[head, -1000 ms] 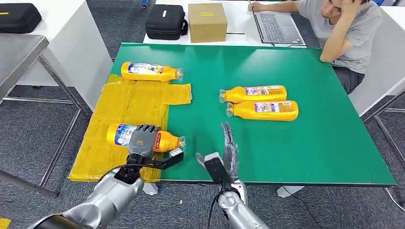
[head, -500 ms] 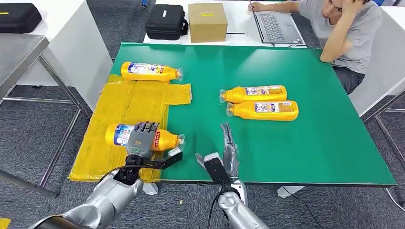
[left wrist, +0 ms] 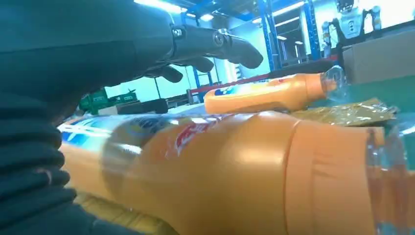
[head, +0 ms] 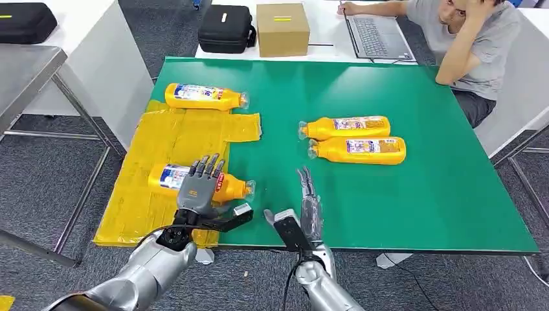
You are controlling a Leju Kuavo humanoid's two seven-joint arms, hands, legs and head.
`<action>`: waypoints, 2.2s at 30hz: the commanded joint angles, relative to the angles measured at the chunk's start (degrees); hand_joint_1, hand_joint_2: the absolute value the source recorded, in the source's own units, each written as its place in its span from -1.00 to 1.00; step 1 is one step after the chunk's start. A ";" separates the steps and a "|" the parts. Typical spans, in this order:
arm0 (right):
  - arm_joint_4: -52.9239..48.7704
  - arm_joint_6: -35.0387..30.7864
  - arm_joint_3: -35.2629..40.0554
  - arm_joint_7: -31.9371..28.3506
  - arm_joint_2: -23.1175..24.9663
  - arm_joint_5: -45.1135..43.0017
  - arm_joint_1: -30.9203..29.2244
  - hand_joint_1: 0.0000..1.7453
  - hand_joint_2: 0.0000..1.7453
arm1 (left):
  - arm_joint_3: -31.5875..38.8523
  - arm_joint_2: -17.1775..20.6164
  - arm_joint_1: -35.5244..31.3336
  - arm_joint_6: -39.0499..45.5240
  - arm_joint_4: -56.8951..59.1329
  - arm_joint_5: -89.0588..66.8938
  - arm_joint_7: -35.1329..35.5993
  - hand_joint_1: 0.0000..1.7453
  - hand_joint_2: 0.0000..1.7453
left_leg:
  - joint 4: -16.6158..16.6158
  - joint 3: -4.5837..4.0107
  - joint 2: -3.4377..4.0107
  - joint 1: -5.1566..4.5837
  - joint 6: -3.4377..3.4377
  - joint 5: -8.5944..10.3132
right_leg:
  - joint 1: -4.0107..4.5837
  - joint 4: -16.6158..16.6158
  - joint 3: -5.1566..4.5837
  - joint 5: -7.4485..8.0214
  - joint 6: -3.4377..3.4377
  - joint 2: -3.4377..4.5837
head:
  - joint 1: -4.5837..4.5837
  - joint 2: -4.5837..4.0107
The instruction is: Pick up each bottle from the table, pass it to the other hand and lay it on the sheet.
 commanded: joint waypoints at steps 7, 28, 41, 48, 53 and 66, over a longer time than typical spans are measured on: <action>2.24 0.00 -2.33 -0.05 -0.76 1.62 -1.27 -1.00 1.00 | -3.59 -0.89 -1.19 2.31 -2.98 -0.04 -2.00 -1.00 -1.00 | 0.01 0.10 -0.03 0.03 -0.07 -0.07 | 0.04 0.02 0.10 -0.09 -0.06 -0.09 | 0.00 0.00; 1.70 0.00 -3.15 -0.05 -1.24 1.59 -0.90 -1.00 1.00 | -5.89 -1.14 3.42 -6.97 -10.48 3.48 -15.10 -1.00 -1.00 | -0.04 0.11 0.03 -0.01 -0.04 -0.07 | 0.00 -0.02 0.10 -0.08 -0.04 -0.03 | 0.00 0.00; -8.46 0.00 -9.53 -0.05 -0.53 4.70 4.23 -1.00 1.00 | -4.69 -0.23 8.18 -1.95 -20.30 15.12 -27.87 -1.00 1.00 | -0.01 0.09 0.08 0.01 -0.08 -0.12 | 0.03 0.03 0.06 -0.12 -0.09 0.01 | -0.02 0.00; -25.98 0.00 -19.45 -0.05 -0.17 8.65 12.87 -1.00 1.00 | -2.96 -0.99 13.20 2.84 -23.93 28.71 -36.50 -1.00 1.00 | -0.02 0.16 -0.02 0.00 -0.10 -0.17 | 0.01 0.04 0.17 -0.21 -0.10 -0.10 | 0.02 0.00; -33.73 0.00 -21.72 -0.05 -1.60 8.77 18.66 -1.00 1.00 | 2.58 -2.11 15.04 3.13 -27.94 30.69 -38.15 -1.00 1.00 | -0.01 0.06 -0.13 0.01 -0.07 -0.13 | 0.02 0.01 0.11 -0.19 -0.07 -0.19 | -0.02 0.00; -45.31 0.00 -12.39 -0.05 -5.16 2.85 22.24 -1.00 1.00 | 4.07 -3.15 11.61 0.82 -18.91 49.32 -45.89 -1.00 1.00 | 0.04 0.07 0.01 0.03 -0.11 -0.20 | 0.04 0.03 0.07 -0.20 -0.09 -0.08 | -0.02 -0.02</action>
